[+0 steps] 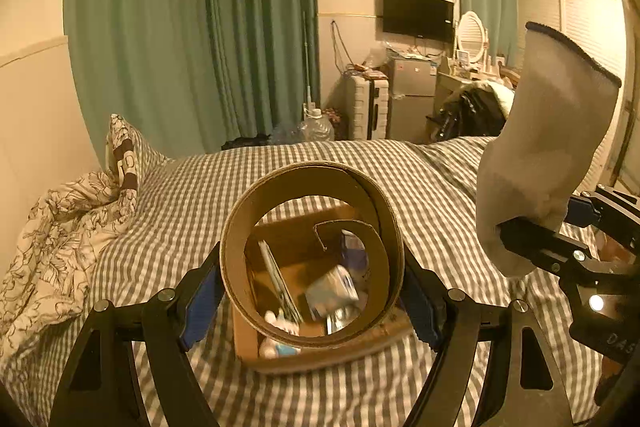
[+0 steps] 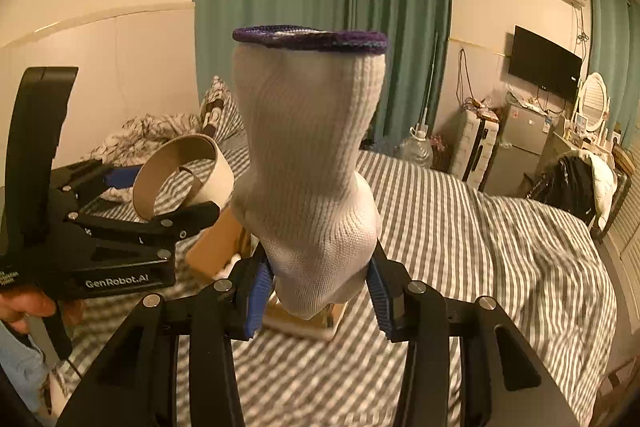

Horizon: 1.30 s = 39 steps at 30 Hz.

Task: Organize objects
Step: 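Carry tape ring and sock into the box and open both grippers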

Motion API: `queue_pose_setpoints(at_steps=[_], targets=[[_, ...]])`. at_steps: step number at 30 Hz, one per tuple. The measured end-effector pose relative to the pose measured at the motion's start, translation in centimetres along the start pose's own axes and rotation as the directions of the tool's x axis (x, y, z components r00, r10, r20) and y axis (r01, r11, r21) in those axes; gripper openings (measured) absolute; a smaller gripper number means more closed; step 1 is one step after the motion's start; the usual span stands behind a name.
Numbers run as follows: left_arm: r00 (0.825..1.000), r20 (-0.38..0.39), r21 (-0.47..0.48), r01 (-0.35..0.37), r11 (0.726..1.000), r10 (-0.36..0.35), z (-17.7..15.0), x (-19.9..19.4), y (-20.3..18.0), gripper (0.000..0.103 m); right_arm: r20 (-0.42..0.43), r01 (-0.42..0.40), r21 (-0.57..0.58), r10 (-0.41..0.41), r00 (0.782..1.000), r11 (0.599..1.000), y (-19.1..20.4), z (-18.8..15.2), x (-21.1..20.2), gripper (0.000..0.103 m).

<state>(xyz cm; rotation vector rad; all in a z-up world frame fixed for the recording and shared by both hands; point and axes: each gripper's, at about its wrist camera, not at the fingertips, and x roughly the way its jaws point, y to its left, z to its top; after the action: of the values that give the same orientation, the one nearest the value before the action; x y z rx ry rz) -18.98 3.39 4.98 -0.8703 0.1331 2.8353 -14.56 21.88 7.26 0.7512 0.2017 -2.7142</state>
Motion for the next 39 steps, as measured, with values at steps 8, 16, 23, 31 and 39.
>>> queue_pose_setpoints(at_steps=[8,16,23,31,39], targets=[[0.999,-0.041,0.003,-0.026,1.0,0.026,1.3,5.8,1.3,0.081,-0.028,-0.046,0.023,0.047,0.999,0.999,-0.9,2.2,6.0,0.043],[0.992,-0.122,0.005,-0.039,0.999,0.039,-0.3,11.7,2.4,0.081,-0.12,-0.067,0.04,0.071,0.99,0.997,-1.3,1.5,12.7,0.043],[0.982,-0.187,0.002,-0.02,1.0,0.02,-2.1,15.1,3.1,0.081,-0.203,-0.065,0.049,0.074,0.976,0.997,-1.4,-0.4,16.9,0.043],[0.966,-0.258,-0.018,0.001,1.0,-0.005,-3.6,17.6,3.7,0.081,-0.267,-0.072,0.047,0.082,0.96,0.996,-1.2,-1.9,19.8,0.044],[0.961,-0.278,-0.024,0.006,1.0,-0.013,-4.5,18.0,4.0,0.083,-0.283,-0.071,0.046,0.082,0.956,0.996,-0.8,-3.0,19.4,0.05]])
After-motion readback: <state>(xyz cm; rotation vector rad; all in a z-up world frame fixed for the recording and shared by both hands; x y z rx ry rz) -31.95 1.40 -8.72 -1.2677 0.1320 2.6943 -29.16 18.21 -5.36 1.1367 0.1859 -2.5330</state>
